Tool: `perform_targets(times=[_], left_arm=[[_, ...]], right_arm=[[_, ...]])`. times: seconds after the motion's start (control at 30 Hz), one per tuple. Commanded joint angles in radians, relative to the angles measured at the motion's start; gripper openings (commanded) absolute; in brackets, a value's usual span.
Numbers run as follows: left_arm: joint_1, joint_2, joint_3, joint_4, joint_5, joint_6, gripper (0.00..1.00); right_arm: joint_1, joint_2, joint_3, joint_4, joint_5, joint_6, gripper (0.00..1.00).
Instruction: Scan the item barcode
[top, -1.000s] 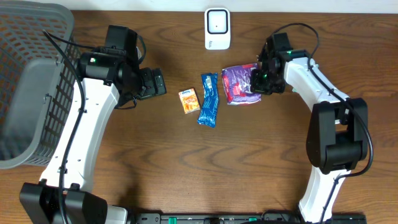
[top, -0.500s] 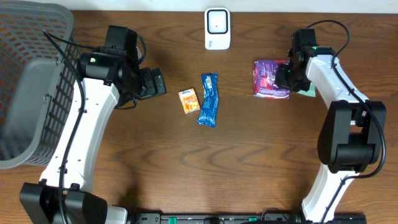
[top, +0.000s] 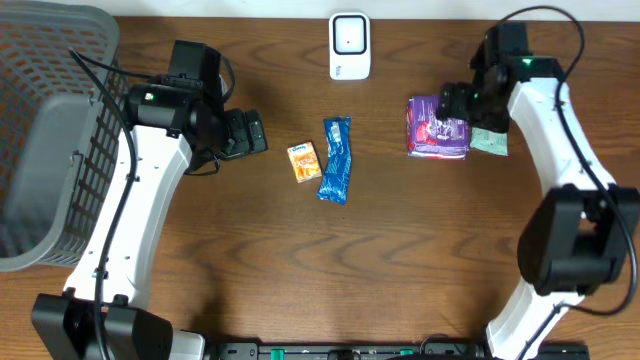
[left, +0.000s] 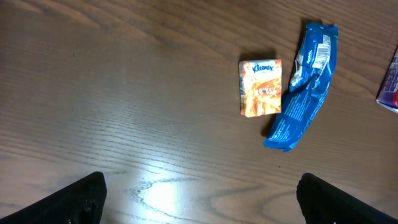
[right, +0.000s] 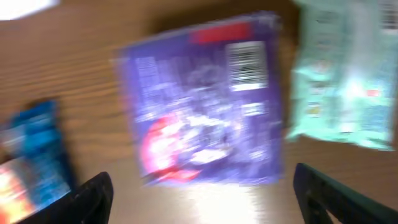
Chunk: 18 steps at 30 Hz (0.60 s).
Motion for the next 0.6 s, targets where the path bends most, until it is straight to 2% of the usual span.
perform_targets(times=[0.0, 0.17, 0.27, 0.47, 0.57], left_arm=[[0.004, 0.004, 0.005, -0.003, -0.01, 0.006, 0.98], [0.004, 0.004, 0.005, -0.003, -0.01, 0.006, 0.98], [0.004, 0.004, 0.005, -0.003, -0.01, 0.006, 0.98], [0.004, 0.004, 0.005, -0.003, -0.01, 0.006, 0.98], [0.004, 0.004, 0.005, -0.003, -0.01, 0.006, 0.98]], right_arm=[[0.029, -0.047, 0.024, -0.005, -0.253, -0.006, 0.89], [0.11, -0.026, 0.008, -0.001, -0.274, -0.006, 0.99], [0.174, -0.013, -0.021, 0.021, -0.267, -0.006, 0.99], [0.298, 0.025, -0.104, 0.13, -0.255, 0.051, 0.97], [0.356, 0.045, -0.148, 0.175, -0.16, 0.146, 0.87]])
